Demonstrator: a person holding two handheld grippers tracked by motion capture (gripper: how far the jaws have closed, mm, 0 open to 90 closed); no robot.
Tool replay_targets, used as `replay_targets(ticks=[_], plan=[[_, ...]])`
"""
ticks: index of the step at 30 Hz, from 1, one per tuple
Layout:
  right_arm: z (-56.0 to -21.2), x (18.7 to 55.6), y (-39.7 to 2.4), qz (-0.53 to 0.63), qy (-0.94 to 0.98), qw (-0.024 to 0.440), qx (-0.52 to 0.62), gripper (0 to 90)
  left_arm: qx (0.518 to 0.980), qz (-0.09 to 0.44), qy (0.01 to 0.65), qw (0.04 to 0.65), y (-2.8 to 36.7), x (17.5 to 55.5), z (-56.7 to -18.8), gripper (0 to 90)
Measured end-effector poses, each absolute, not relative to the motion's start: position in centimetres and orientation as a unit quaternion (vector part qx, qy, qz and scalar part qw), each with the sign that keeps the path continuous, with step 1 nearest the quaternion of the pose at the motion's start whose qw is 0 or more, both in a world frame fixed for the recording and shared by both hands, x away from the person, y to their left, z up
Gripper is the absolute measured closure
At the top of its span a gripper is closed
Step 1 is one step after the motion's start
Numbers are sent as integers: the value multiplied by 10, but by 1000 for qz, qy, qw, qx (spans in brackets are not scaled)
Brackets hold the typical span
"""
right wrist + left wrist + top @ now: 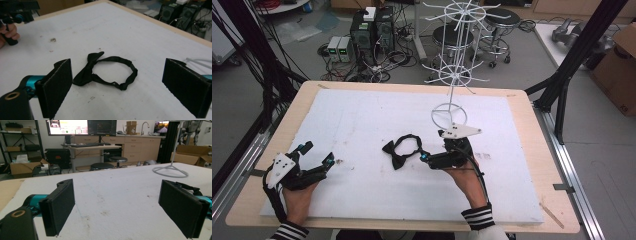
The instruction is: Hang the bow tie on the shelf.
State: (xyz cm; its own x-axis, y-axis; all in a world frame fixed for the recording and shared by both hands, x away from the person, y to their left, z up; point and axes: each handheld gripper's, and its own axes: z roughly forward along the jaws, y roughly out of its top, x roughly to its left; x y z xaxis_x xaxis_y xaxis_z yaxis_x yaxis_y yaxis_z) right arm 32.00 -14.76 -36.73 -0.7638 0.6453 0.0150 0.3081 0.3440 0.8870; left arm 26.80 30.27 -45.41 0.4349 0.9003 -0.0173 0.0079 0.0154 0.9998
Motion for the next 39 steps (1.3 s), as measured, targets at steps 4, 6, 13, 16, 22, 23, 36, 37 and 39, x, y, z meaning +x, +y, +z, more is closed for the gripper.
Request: replay_targets(ticks=[4, 6, 13, 16, 22, 23, 36, 37, 39], plan=[[-372, 324, -135, 481, 815, 148, 287, 87, 596, 371, 381, 602, 303, 268, -454, 140], [-374, 325, -127, 469, 826, 140, 280, 87, 597, 370, 381, 601, 303, 268, -454, 140], [-386, 331, -102, 429, 858, 109, 260, 141, 596, 370, 382, 602, 303, 268, -454, 140], [-392, 334, -92, 413, 868, 92, 258, 156, 597, 371, 381, 601, 303, 268, -454, 140], [-402, 337, -77, 390, 882, 68, 257, 261, 596, 370, 381, 602, 303, 268, -454, 140], [-402, 337, -77, 390, 882, 68, 257, 261, 595, 370, 381, 603, 303, 268, -454, 140], [-415, 345, -64, 347, 888, 38, 299, 376, 595, 369, 382, 603, 303, 268, -454, 141], [-415, 345, -64, 347, 888, 38, 299, 376, 595, 369, 382, 603, 303, 268, -454, 141], [-416, 346, -62, 344, 888, 34, 305, 408, 595, 369, 382, 604, 303, 268, -454, 141]])
